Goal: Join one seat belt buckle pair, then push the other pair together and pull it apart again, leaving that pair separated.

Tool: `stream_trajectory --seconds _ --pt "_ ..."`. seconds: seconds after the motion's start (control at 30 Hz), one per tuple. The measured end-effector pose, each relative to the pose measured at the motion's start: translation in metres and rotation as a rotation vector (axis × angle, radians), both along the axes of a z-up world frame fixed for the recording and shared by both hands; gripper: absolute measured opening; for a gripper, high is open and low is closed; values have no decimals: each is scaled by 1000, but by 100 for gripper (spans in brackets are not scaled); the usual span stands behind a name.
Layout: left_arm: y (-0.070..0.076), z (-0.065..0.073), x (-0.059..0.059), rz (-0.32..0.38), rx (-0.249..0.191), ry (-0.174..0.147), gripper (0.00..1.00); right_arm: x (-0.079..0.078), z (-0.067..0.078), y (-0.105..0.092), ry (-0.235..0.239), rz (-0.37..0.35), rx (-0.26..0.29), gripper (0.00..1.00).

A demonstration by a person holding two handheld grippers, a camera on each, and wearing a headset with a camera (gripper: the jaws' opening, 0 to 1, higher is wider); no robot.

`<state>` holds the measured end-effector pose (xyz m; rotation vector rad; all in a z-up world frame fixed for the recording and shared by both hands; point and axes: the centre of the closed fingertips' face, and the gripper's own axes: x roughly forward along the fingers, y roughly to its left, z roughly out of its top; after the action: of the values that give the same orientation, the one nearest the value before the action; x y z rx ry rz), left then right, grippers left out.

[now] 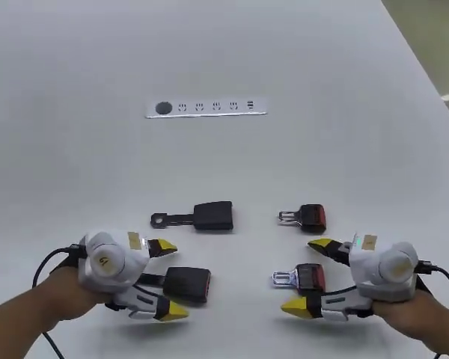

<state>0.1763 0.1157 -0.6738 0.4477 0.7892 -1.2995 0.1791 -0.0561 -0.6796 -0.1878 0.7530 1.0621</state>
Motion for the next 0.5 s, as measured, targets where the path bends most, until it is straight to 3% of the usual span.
stream_trajectory --seconds 0.2,0.23,0.33,0.43,0.5 --pt "0 -4 0 -34 19 2 63 -5 -2 -9 12 66 -16 65" --pt "-1 -5 2 -63 20 -26 62 -6 -1 -9 2 88 -30 65" --pt "-1 -4 2 -59 22 -22 59 -8 0 -10 6 118 -37 62" --pt "3 -8 2 -101 42 -65 54 -10 -1 -13 -1 165 -64 56" --pt "5 -10 2 -102 41 -59 53 -13 0 -13 20 184 -64 49"
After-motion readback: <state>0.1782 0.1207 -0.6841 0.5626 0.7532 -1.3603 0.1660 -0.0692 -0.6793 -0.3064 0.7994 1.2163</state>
